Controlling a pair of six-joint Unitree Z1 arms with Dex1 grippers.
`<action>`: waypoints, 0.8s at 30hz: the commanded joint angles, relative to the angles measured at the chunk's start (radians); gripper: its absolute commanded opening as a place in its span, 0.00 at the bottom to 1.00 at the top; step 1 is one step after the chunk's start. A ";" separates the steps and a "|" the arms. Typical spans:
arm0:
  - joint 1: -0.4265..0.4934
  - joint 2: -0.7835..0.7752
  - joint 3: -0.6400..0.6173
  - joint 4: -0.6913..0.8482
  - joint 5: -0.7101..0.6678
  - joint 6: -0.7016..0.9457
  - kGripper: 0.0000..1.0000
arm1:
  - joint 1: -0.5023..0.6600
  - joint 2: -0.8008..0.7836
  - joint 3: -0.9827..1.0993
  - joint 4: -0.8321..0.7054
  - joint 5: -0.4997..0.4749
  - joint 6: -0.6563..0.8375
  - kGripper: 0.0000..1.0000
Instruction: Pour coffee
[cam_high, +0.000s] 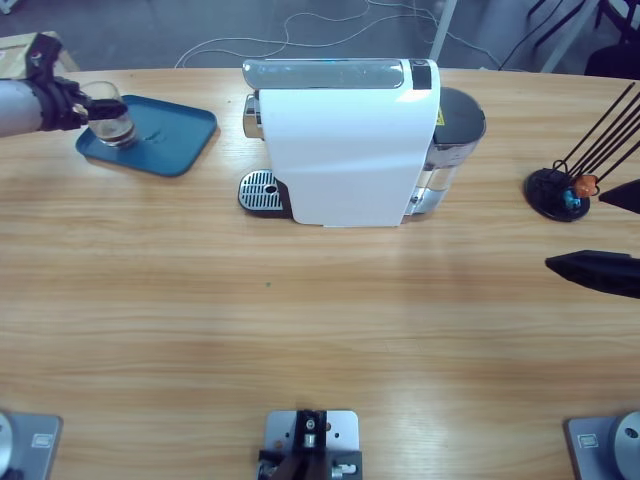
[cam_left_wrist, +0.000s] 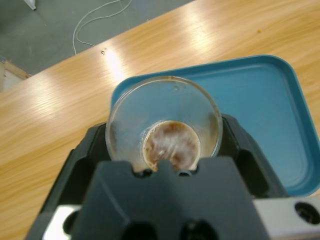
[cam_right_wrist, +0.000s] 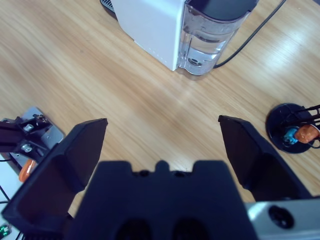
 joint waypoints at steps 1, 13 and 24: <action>-0.045 0.077 -0.041 -0.018 -0.025 -0.006 0.00 | 0.008 0.055 0.059 -0.052 0.007 -0.004 1.00; -0.054 0.120 -0.064 -0.023 -0.044 -0.012 0.00 | 0.008 -0.017 0.082 -0.023 0.004 -0.002 1.00; -0.054 0.139 -0.089 -0.020 -0.080 -0.012 0.00 | 0.008 -0.042 0.079 -0.007 -0.002 -0.002 1.00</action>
